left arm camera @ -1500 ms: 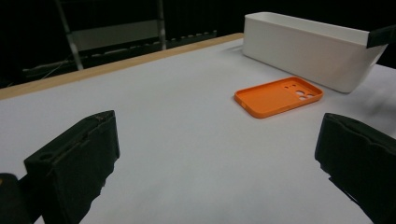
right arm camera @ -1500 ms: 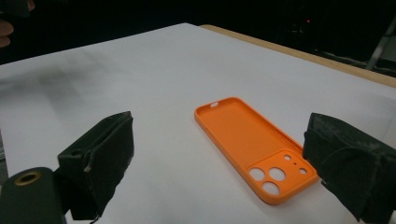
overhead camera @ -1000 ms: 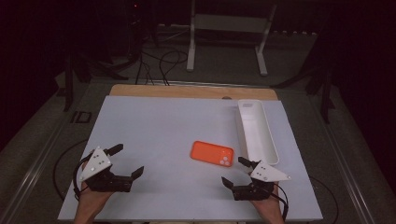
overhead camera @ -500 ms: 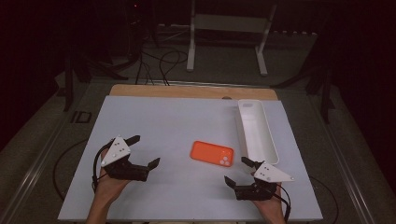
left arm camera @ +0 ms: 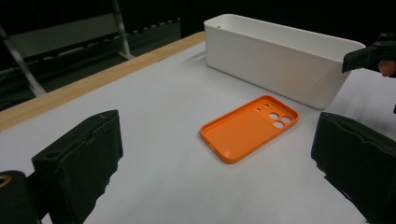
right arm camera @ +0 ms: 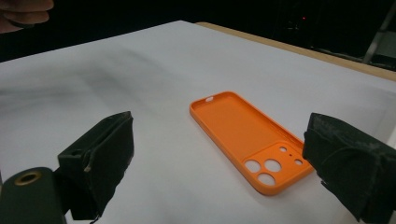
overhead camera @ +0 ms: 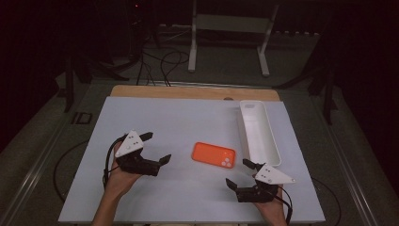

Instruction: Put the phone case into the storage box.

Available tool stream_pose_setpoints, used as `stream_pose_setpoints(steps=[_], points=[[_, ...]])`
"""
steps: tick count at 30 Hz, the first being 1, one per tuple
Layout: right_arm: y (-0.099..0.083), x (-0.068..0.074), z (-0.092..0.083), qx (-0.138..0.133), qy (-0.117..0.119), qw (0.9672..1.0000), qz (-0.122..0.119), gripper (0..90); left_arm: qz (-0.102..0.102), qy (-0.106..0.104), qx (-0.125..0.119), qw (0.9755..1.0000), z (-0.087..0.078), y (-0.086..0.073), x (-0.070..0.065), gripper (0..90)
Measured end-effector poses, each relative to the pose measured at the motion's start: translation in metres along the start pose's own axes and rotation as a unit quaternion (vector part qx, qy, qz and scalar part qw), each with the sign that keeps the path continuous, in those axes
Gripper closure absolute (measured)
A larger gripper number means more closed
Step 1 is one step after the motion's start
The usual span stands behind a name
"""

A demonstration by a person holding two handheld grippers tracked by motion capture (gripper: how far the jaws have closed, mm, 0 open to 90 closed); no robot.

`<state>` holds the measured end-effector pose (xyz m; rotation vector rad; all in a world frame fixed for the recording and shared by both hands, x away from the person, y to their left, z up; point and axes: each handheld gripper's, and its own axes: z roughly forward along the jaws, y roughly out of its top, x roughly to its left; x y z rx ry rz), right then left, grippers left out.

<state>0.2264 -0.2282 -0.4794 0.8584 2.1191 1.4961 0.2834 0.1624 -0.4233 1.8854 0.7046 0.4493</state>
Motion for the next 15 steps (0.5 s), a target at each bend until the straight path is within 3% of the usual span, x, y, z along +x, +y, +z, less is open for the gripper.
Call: stream_pose_setpoints(steps=[15], points=[[-0.001, 0.0, 0.001, 0.003, 0.0, 1.0, 0.002, 9.0, -0.003, -0.004, 0.01, 0.9999, 0.025, 0.014, 0.003, 3.2]])
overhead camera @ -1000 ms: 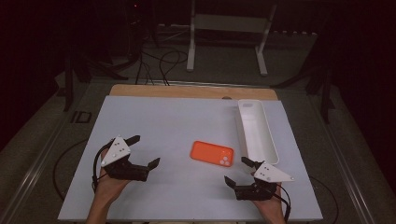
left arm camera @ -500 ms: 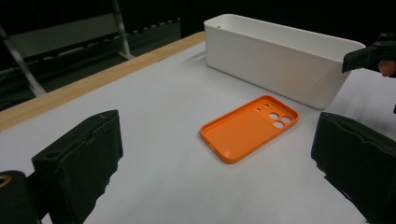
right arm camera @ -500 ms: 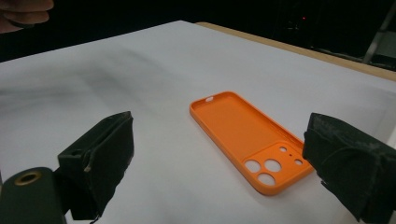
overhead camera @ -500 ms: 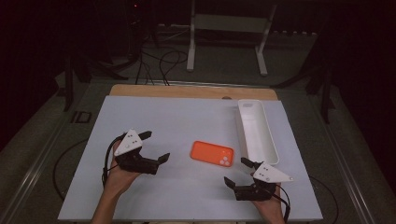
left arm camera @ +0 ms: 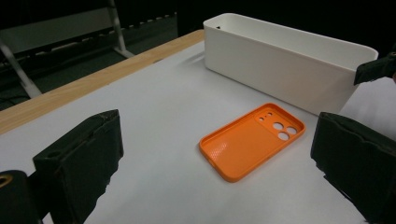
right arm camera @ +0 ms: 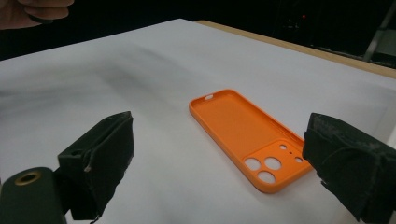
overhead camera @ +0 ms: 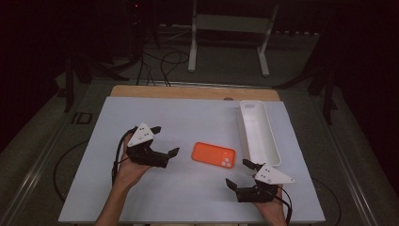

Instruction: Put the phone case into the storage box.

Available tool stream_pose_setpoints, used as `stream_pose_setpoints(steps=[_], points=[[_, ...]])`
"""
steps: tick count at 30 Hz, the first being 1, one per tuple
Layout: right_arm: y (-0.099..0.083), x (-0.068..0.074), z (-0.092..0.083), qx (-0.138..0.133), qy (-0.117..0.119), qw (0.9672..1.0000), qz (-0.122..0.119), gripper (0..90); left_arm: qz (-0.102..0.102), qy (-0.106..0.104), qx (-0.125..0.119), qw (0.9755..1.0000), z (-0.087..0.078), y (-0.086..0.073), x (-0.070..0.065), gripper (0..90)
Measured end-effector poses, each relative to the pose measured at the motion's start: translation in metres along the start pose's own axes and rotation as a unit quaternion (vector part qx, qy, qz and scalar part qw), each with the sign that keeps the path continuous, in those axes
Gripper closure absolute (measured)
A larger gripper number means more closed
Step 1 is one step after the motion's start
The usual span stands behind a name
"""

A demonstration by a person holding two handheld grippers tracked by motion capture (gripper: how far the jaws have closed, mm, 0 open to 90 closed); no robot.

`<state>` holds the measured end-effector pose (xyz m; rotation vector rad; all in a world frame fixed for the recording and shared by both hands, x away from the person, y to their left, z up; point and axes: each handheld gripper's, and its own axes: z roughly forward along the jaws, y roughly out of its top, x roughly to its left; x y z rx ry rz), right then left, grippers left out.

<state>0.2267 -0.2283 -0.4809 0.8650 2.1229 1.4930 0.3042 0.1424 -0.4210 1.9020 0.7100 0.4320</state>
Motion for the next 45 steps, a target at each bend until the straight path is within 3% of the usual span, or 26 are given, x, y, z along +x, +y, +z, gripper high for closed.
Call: stream_pose_setpoints(steps=[13, 34, 45], points=[[-0.002, -0.001, 0.0, 0.002, -0.001, 1.0, 0.001, 9.0, 0.006, -0.007, 0.019, 0.9998, 0.025, 0.008, -0.004, 2.9], [-0.002, -0.001, -0.001, 0.001, -0.002, 1.0, 0.002, 9.0, -0.004, -0.02, 0.04, 0.999, 0.063, 0.01, -0.011, 1.8], [-0.001, -0.001, -0.002, -0.003, -0.002, 1.0, 0.003, 9.0, -0.001, -0.022, 0.062, 0.9978, 0.079, 0.008, -0.018, 8.3]])
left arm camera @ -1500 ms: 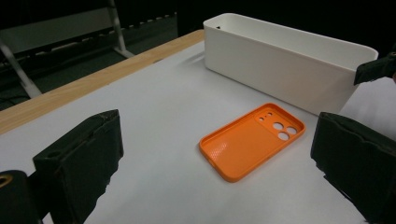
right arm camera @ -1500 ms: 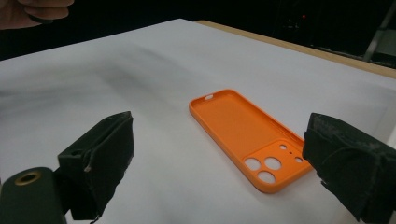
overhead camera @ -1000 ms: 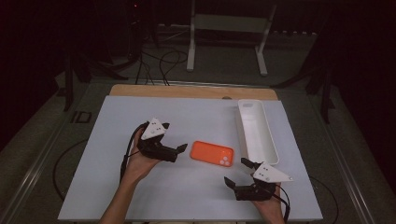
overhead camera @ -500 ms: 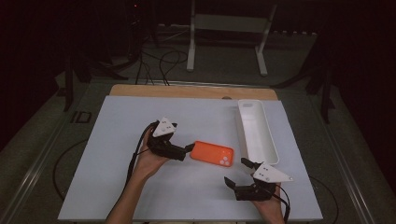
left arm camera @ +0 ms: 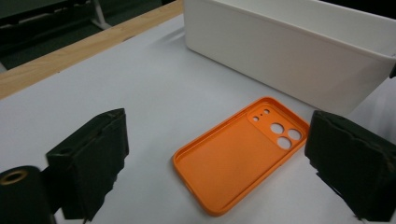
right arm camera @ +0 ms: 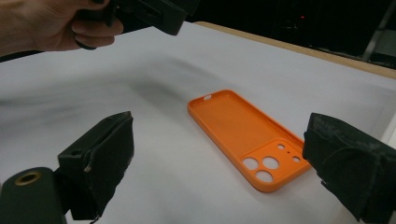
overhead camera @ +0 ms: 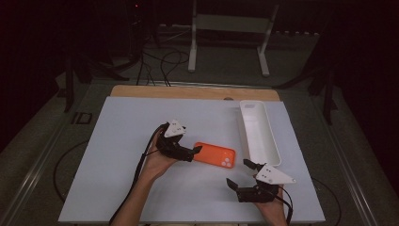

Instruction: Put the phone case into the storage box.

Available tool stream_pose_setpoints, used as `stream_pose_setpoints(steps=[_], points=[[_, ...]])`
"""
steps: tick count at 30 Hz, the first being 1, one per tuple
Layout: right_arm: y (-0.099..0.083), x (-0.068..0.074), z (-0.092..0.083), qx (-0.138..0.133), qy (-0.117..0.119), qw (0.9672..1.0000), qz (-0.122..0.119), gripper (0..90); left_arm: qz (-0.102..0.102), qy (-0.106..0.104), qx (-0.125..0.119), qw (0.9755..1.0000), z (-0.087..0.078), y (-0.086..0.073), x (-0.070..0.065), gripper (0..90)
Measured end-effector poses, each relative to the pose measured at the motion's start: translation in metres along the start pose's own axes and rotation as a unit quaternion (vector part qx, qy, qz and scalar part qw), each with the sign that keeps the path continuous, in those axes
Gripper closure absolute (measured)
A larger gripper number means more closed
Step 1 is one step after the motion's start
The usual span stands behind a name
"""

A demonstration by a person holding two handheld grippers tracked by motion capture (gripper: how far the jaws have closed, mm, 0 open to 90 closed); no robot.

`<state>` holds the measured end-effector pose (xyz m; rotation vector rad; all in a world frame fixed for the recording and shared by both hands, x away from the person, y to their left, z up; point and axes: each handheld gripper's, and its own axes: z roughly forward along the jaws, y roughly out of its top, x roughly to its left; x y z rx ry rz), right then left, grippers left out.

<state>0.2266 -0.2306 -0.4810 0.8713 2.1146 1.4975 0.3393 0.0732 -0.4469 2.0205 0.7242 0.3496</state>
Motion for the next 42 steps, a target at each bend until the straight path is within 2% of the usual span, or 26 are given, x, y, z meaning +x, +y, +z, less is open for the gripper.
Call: stream_pose_setpoints(steps=[8, 11, 12, 13, 14, 17, 23, 29, 32, 42], points=[[0.0, 0.0, 0.0, 0.0, -0.001, 1.0, 0.0, 9.0, 0.006, 0.012, 0.012, 0.9998, 0.009, 0.0, -0.003, 20.4], [0.0, 0.0, 0.0, 0.0, 0.0, 1.0, -0.001, 9.0, 0.009, 0.009, 0.016, 0.9998, 0.012, -0.001, -0.004, 31.7], [0.0, 0.0, 0.0, 0.001, 0.0, 1.0, -0.001, 9.0, 0.013, 0.004, 0.019, 0.9997, 0.014, -0.001, -0.004, 31.7], [0.0, 0.0, 0.0, 0.001, 0.0, 1.0, -0.001, 9.0, 0.013, 0.004, 0.019, 0.9997, 0.014, -0.001, -0.004, 38.5], [0.0, 0.0, 0.0, 0.0, -0.001, 1.0, 0.0, 9.0, 0.017, -0.006, 0.021, 0.9996, 0.016, -0.002, -0.005, 42.9], [0.0, 0.0, 0.0, -0.001, -0.001, 1.0, -0.001, 9.0, 0.018, -0.013, 0.026, 0.9994, 0.019, -0.003, -0.004, 52.4], [0.0, 0.0, 0.0, 0.0, -0.002, 1.0, -0.003, 9.0, 0.02, -0.014, 0.035, 0.9991, 0.025, -0.005, -0.004, 68.8], [0.0, 0.0, 0.0, 0.0, -0.001, 1.0, -0.004, 9.0, 0.021, -0.026, 0.046, 0.9984, 0.033, -0.009, -0.004, 89.3], [0.0, 0.0, 0.0, -0.001, -0.002, 1.0, -0.003, 9.0, 0.021, -0.033, 0.054, 0.9978, 0.037, -0.011, -0.004, 90.0], [0.0, 0.001, 0.0, 0.002, -0.003, 1.0, -0.004, 9.0, 0.012, -0.029, 0.062, 0.9976, 0.044, -0.015, -0.003, 90.0]])
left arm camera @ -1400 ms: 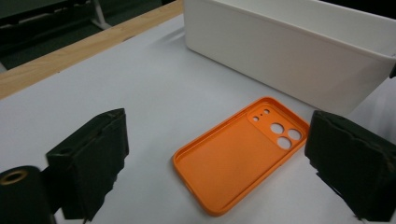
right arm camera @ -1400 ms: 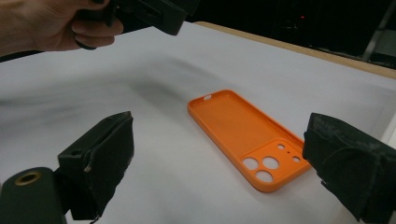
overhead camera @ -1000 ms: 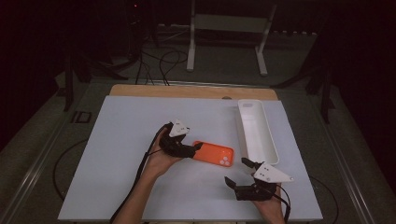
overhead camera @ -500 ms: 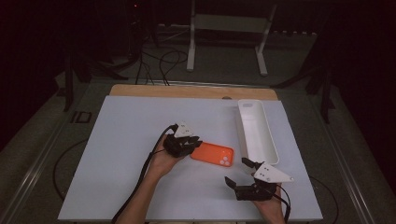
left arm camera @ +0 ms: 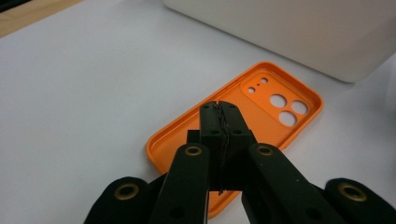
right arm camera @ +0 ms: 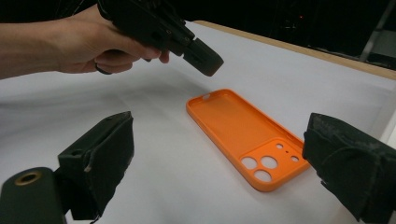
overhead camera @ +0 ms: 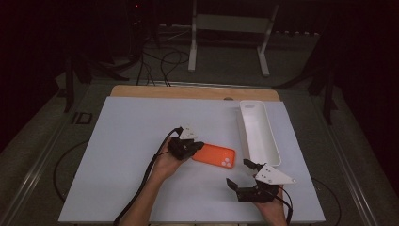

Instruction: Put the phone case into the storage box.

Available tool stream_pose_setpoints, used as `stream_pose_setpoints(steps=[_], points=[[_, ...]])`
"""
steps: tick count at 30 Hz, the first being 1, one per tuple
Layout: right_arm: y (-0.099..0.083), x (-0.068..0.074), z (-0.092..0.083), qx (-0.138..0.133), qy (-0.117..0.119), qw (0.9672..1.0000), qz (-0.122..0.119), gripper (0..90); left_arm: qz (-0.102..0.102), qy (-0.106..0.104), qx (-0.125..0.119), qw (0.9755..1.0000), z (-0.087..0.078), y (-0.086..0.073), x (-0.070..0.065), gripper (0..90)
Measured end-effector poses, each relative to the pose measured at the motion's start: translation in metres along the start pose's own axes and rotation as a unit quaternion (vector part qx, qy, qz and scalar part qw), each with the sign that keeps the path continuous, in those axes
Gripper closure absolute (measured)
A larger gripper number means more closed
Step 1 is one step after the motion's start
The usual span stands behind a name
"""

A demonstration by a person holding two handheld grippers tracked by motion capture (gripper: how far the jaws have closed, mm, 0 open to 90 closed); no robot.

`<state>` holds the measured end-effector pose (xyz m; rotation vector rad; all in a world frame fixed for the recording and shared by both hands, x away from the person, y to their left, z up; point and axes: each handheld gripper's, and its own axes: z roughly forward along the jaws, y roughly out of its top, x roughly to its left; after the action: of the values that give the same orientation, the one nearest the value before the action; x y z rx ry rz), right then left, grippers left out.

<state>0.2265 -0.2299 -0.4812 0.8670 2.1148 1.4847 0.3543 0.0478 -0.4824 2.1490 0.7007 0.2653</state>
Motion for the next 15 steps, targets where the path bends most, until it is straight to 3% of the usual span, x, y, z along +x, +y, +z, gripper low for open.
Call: stream_pose_setpoints(steps=[15], points=[[0.0, -0.001, 0.0, 0.001, -0.003, 1.0, 0.002, 9.0, -0.011, 0.009, 0.035, 0.9993, 0.016, -0.015, 0.002, 90.0]])
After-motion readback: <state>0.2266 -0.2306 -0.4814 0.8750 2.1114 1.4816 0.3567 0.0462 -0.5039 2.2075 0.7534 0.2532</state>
